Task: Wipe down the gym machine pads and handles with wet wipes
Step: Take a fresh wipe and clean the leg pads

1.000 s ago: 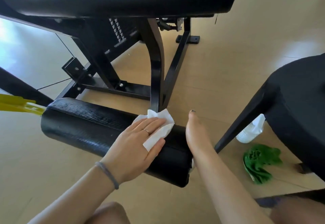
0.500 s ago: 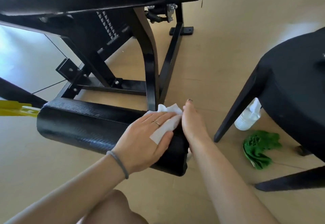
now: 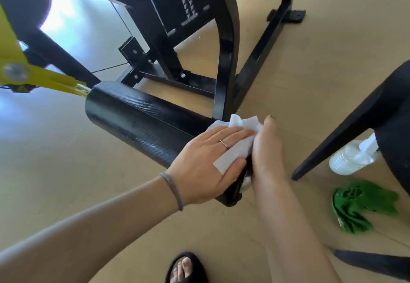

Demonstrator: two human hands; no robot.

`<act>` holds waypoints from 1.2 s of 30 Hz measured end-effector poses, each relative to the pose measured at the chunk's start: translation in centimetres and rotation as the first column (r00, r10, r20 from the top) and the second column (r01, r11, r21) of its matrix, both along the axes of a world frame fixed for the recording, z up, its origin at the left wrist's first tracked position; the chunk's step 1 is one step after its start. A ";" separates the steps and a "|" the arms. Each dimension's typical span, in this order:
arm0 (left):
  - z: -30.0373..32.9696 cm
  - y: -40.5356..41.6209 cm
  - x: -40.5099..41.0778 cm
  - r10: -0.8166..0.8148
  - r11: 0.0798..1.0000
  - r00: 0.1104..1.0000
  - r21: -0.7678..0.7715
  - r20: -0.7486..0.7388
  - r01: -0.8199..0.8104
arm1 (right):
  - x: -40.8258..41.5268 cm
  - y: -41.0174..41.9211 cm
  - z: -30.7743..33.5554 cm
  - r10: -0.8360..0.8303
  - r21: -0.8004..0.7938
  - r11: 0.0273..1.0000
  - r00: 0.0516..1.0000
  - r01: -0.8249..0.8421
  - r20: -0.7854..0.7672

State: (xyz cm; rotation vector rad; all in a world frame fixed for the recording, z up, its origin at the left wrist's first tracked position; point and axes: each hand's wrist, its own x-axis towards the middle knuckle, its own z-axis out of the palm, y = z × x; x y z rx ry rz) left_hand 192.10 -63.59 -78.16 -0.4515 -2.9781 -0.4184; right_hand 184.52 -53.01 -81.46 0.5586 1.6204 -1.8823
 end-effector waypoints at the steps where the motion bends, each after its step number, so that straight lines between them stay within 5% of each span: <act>1: -0.1 -1.0 0.1 0.014 1.000 1.000 0.006 0.011 -0.014 | -0.1 0.1 -0.2 0.013 0.020 1.000 1.000 -0.013 -0.026; 5: -0.3 -7.4 1.2 0.365 0.929 0.930 0.079 -0.050 -0.361 | 0.4 0.4 0.4 0.086 0.091 0.993 0.984 -0.072 -0.158; 8: -0.2 -9.9 1.3 0.465 0.885 0.883 0.013 -0.069 -0.465 | 0.6 0.3 1.3 0.094 0.114 0.991 0.979 -0.075 -0.180; 10: 0.2 -8.2 1.0 0.410 0.912 0.911 0.016 -0.042 -0.410 | 0.4 0.2 1.4 0.068 0.147 0.988 0.978 -0.039 -0.197; 14: -0.6 -2.0 1.1 0.030 0.998 0.999 -0.061 0.014 -0.029 | 0.3 -0.6 1.0 0.012 0.200 0.979 0.977 0.031 -0.212; 17: -0.6 -2.1 0.5 -0.036 0.999 0.999 -0.033 0.008 0.036 | 0.4 -0.8 1.2 -0.021 0.207 0.977 0.984 0.058 -0.178; 24: -0.8 -17.2 1.2 0.463 0.883 0.879 -0.032 -0.115 -0.469 | 2.0 -1.1 1.7 0.062 0.344 0.937 0.934 0.067 -0.352; 28: -0.9 -21.0 0.7 0.732 0.679 0.681 0.129 -0.036 -0.723 | 3.8 -2.6 1.3 0.193 0.541 0.821 0.806 0.179 -0.560; 33: -1.1 -12.7 2.7 0.262 0.965 0.962 0.008 -0.080 -0.262 | 3.6 -3.7 1.5 0.462 0.782 0.574 0.691 0.244 -0.555; 36: -1.2 -13.8 2.2 0.159 0.986 0.982 0.058 -0.100 -0.153 | 4.5 -5.2 2.2 0.654 0.919 0.327 0.649 0.222 -0.390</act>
